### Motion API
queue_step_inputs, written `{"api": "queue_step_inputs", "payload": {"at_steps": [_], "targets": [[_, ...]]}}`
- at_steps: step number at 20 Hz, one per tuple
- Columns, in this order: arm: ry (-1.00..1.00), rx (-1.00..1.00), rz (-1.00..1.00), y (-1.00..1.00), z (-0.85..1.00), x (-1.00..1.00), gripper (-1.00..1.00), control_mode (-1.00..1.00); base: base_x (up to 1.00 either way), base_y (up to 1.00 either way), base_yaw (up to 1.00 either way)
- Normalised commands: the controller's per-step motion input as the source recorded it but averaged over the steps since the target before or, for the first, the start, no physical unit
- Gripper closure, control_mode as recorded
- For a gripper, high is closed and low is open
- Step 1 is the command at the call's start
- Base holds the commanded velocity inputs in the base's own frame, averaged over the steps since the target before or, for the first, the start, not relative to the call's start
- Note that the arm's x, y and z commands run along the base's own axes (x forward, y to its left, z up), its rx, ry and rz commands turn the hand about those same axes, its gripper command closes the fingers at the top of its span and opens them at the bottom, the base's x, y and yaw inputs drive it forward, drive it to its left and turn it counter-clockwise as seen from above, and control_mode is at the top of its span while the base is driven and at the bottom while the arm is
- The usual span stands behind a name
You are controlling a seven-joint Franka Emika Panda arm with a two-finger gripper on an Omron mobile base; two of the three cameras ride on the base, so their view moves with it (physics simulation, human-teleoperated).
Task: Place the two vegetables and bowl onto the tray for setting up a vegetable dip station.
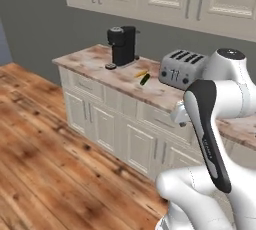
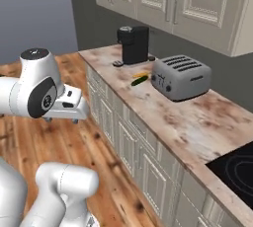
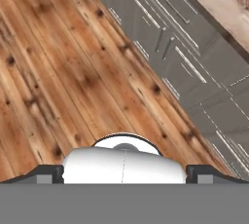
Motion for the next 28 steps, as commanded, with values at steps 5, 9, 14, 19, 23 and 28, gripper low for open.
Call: {"api": "queue_step_inputs", "payload": {"at_steps": [5,9,14,19,23,28], "targets": [[0.0,0.0,0.0,0.0,0.0,0.0,-1.0,1.0,0.72,0.6,-0.07],[0.0,0.0,0.0,0.0,0.0,0.0,-1.0,1.0,0.69,0.6,-0.07],[0.0,0.0,0.0,0.0,0.0,0.0,-1.0,1.0,0.81,0.64,-0.1],[0.0,0.0,0.0,0.0,0.0,0.0,-1.0,1.0,0.71,0.59,-0.07],[0.0,0.0,0.0,0.0,0.0,0.0,-1.0,1.0,0.59,0.45,-0.13],[0.0,0.0,0.0,0.0,0.0,0.0,-1.0,1.0,0.28,0.06,-0.31]]}}
